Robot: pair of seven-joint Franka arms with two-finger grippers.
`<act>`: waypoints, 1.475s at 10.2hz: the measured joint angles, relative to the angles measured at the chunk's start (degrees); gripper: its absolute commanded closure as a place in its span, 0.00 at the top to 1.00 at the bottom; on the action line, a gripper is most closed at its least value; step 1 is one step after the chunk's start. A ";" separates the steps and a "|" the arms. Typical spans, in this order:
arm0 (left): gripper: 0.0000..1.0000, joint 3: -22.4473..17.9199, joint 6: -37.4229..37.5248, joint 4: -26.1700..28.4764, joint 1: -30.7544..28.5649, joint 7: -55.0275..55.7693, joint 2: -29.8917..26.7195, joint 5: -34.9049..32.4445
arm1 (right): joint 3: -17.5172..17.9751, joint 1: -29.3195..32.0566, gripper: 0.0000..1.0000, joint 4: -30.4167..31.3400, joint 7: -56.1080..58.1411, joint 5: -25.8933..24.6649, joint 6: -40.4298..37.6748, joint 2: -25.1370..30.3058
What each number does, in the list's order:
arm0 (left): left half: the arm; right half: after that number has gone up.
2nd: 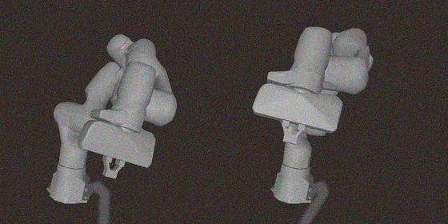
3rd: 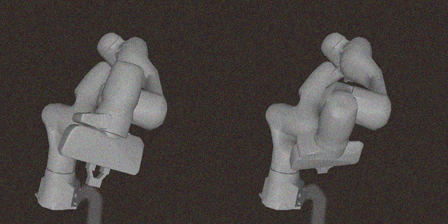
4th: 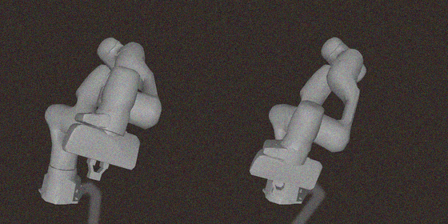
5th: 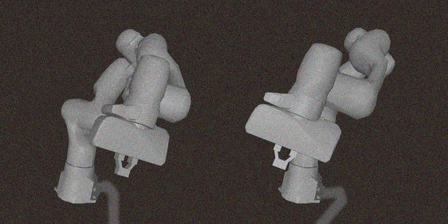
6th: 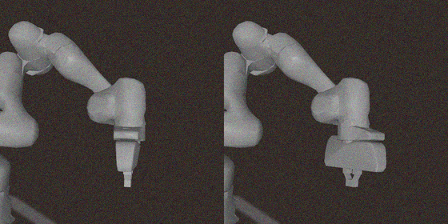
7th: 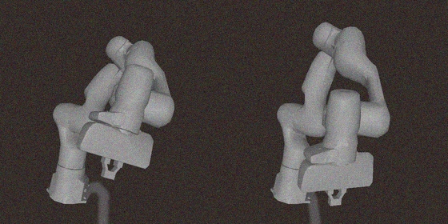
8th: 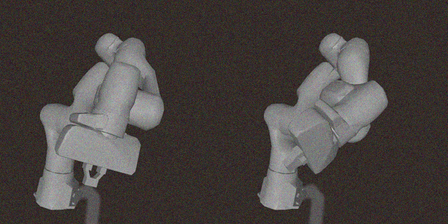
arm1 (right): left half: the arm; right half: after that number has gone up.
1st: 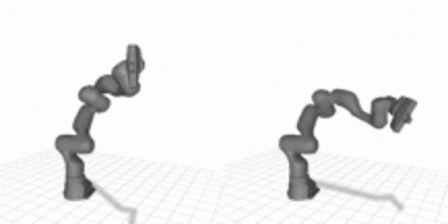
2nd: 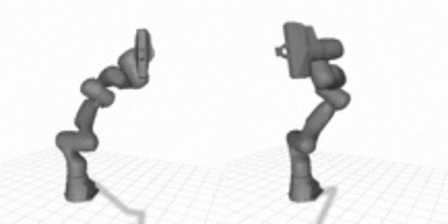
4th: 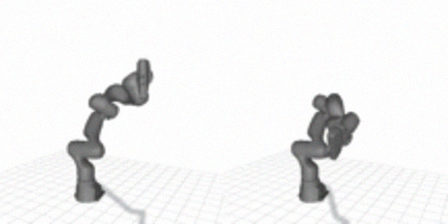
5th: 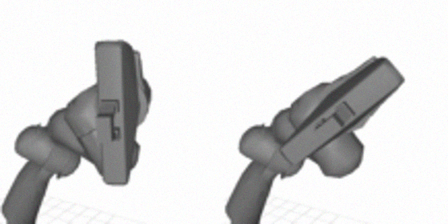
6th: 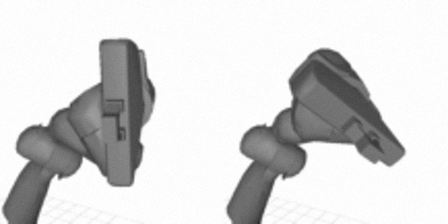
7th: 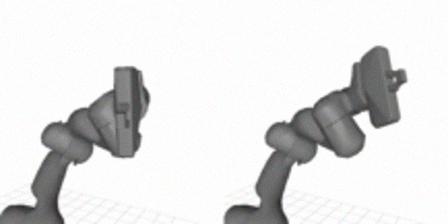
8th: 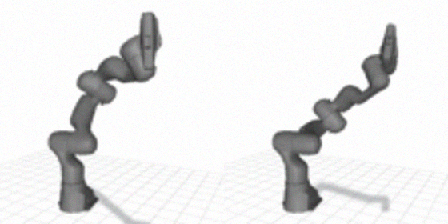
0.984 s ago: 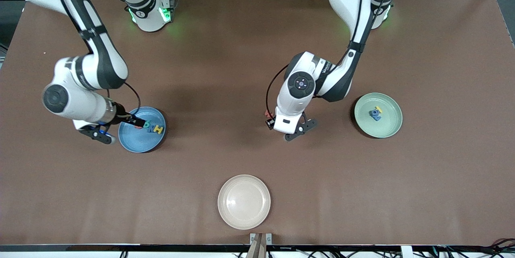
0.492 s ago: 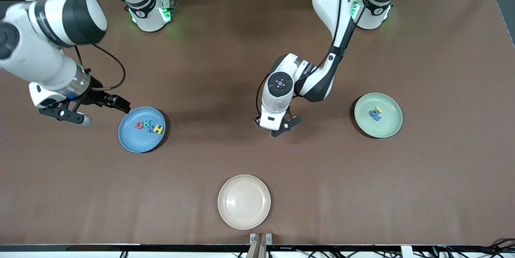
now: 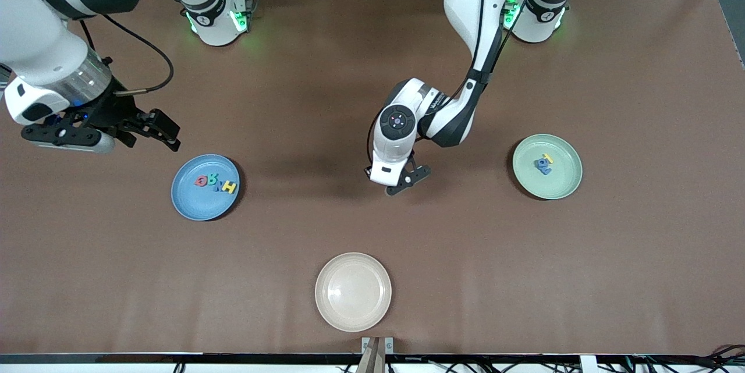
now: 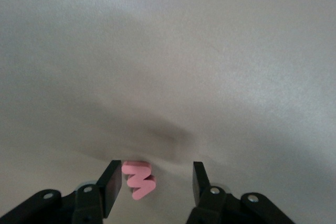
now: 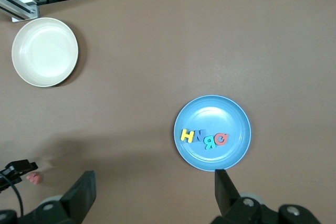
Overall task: Sort uppercase to blue plate, lowercase to green plate
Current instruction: 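Grasp the pink W with the left gripper while the right gripper withdraws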
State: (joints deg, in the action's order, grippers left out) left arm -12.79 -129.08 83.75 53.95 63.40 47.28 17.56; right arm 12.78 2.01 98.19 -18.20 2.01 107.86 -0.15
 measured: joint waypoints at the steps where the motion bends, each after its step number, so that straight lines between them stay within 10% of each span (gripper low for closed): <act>1: 0.64 0.01 0.01 0.01 0.27 0.26 0.24 0.07 | 0.00 -0.12 1.00 -1.80 0.15 0.04 -1.81 0.05; 7: 0.63 0.00 -0.03 1.79 1.02 0.95 1.18 0.08 | -7.12 -0.18 1.00 -4.86 11.04 -0.19 -11.35 2.67; 15: 0.27 0.14 -0.04 1.45 1.09 0.95 1.02 0.08 | -14.10 -0.64 1.00 -6.78 19.45 -0.28 -16.40 3.01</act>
State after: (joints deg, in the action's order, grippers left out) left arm -12.65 -129.13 85.20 55.04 64.35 48.30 17.64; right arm -1.32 1.37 91.41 1.26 1.73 91.45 2.87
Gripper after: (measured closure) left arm 0.648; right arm 0.000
